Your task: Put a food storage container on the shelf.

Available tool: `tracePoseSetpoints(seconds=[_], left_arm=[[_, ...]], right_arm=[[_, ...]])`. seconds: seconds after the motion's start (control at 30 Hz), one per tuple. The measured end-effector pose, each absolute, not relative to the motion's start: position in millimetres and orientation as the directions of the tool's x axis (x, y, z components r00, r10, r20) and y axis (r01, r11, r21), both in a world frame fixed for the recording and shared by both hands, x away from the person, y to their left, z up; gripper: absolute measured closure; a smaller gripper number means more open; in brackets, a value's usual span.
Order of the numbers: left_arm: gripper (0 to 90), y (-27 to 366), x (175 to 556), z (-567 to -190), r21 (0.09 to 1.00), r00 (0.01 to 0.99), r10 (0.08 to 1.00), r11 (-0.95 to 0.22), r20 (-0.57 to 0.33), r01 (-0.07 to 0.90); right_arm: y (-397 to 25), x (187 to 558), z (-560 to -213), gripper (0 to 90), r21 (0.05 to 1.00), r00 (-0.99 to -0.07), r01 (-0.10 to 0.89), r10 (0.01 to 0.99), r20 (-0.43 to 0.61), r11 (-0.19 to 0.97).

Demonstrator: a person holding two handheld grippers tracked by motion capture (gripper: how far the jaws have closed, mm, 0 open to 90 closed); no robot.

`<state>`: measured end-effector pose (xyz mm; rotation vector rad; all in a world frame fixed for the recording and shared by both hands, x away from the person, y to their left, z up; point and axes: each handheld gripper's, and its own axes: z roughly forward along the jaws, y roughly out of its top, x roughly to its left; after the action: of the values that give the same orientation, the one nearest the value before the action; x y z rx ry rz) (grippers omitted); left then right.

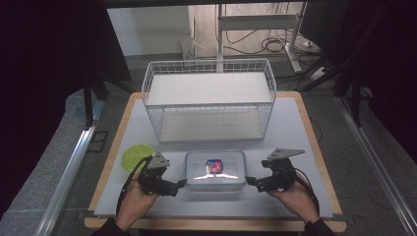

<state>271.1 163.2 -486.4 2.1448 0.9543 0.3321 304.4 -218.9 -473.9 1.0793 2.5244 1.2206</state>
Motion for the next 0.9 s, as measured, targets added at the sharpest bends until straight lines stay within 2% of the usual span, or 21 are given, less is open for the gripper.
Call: tracePoseSetpoints(seconds=[0.1, 0.2, 0.33, 0.53, 0.63, 0.9], left_arm=[[2.0, 159.3, 282.8, -488.1, 0.722, 0.699, 0.706, -0.422, -0.118, 0.548], [1.6, 157.0, 294.1, -492.6, 0.715, 0.7, 0.683, -0.382, -0.208, 0.585], [1.2, 152.5, 305.8, -499.3, 0.697, 0.698, 0.664, -0.365, -0.27, 0.617], [0.0, 147.5, 319.8, -510.8, 0.672, 0.709, 0.579, -0.34, -0.402, 0.658], [0.0, 146.3, 322.8, -513.1, 0.661, 0.693, 0.575, -0.318, -0.436, 0.679], [0.0, 146.9, 319.4, -514.8, 0.606, 0.668, 0.563, -0.334, -0.487, 0.722]], right_arm=[[-209.3, 311.2, -471.4, 6.1, 0.711, -0.743, 0.557, 0.64, 0.196, 0.429], [-199.9, 318.1, -473.5, 7.1, 0.69, -0.745, 0.576, 0.629, 0.222, 0.439], [-189.5, 329.3, -482.7, 8.8, 0.655, -0.741, 0.61, 0.615, 0.271, 0.446], [-184.3, 343.9, -492.7, 7.4, 0.603, -0.712, 0.681, 0.568, 0.413, 0.415], [-183.9, 347.7, -496.2, 5.9, 0.585, -0.698, 0.7, 0.562, 0.443, 0.409], [-192.3, 344.3, -495.2, 16.9, 0.568, -0.666, 0.733, 0.562, 0.49, 0.374]])
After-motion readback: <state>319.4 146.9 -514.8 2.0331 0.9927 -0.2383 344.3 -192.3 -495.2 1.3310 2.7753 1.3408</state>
